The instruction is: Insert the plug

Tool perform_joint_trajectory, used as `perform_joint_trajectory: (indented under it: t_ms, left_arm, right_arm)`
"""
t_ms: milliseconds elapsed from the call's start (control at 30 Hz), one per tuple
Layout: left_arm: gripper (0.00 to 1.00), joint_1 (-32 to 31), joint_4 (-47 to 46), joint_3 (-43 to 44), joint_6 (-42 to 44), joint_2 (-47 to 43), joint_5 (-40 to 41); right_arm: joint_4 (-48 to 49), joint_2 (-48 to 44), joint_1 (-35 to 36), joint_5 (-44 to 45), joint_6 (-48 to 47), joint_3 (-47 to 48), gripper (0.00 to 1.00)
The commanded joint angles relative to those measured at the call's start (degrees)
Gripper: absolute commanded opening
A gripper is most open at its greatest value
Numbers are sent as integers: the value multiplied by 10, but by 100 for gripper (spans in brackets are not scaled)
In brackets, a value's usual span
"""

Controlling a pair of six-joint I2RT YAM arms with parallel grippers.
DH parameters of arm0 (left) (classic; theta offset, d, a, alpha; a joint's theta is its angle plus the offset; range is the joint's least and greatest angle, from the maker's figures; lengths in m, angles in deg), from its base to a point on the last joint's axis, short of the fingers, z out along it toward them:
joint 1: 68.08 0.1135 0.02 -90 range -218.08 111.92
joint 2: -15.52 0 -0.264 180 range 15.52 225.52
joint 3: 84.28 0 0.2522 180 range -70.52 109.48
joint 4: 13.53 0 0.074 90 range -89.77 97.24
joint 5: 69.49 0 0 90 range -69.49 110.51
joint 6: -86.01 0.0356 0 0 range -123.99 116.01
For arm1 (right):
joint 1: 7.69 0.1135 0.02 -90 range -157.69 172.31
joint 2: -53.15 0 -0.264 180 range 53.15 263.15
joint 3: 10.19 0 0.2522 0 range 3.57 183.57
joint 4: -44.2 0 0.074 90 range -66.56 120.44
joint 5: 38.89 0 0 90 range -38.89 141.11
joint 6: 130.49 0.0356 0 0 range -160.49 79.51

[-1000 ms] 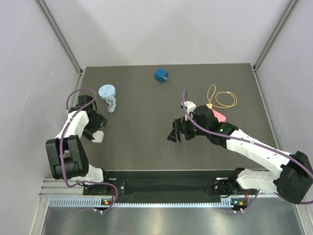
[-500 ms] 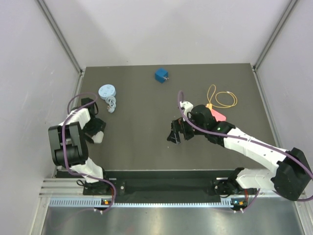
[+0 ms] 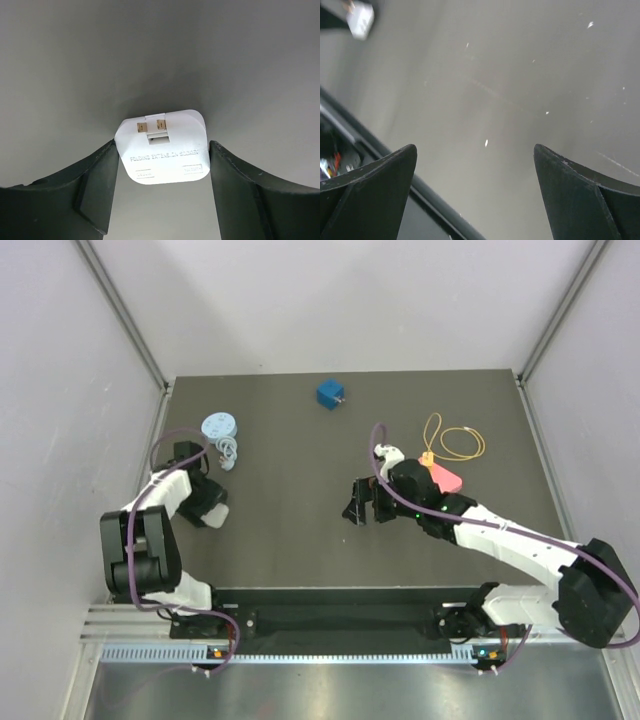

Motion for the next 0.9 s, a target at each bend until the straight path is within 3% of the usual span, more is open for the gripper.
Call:
perform_joint_trajectory:
  t_ms: [0,167,300,433,567,867]
  left_arm:
    - [0,-50,-41,-13,-51,-63,-105]
    - [0,-104,-76,-9,-123,-134,-211]
    - [0,-133,-116,-23,-206,-183,-254]
    - [0,-173,-180,-60,-282,-225,-266]
    - [0,-216,-195,-63,-320,-244,-272]
    - [0,-239,-194,-52,-341,-287,-293]
  right_arm:
    - [136,-31,9,64,82,-30,100]
    - [225,-29,33,85,130,-31,88]
    - [277,-4,79,129,113,-13,88]
    - [389,39,132,131,69,-1,87]
    - [395,97,170,170,51,58,86]
    - [392,221,187,230,61,153,78]
